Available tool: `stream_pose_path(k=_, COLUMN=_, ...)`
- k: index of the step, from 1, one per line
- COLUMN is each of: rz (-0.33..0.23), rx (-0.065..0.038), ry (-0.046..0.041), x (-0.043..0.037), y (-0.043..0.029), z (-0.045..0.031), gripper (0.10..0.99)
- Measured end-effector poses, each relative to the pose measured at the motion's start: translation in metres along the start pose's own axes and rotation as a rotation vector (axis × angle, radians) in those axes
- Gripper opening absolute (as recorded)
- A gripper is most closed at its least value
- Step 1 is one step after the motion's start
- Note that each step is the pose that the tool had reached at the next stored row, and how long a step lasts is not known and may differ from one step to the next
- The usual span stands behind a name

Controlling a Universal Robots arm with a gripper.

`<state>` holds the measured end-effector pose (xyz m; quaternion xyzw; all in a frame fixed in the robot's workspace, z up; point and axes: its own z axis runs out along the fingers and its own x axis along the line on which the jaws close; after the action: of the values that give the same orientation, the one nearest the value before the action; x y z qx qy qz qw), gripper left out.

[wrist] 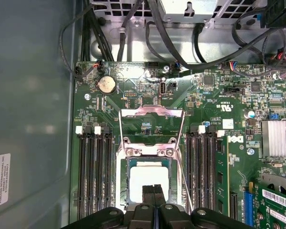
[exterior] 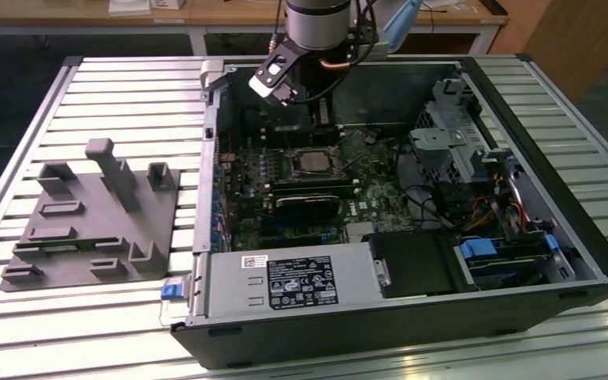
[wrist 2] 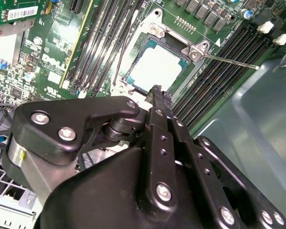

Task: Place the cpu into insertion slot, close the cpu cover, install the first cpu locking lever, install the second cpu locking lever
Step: 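Close the cpu cover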

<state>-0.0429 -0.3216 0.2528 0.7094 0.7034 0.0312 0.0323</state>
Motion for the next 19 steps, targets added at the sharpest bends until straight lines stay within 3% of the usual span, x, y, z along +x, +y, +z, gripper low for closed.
stream_pose_path(k=19, rz=0.000, rx=0.000, ry=0.0000, x=0.0011, y=0.0225, z=0.0020, gripper=0.106)
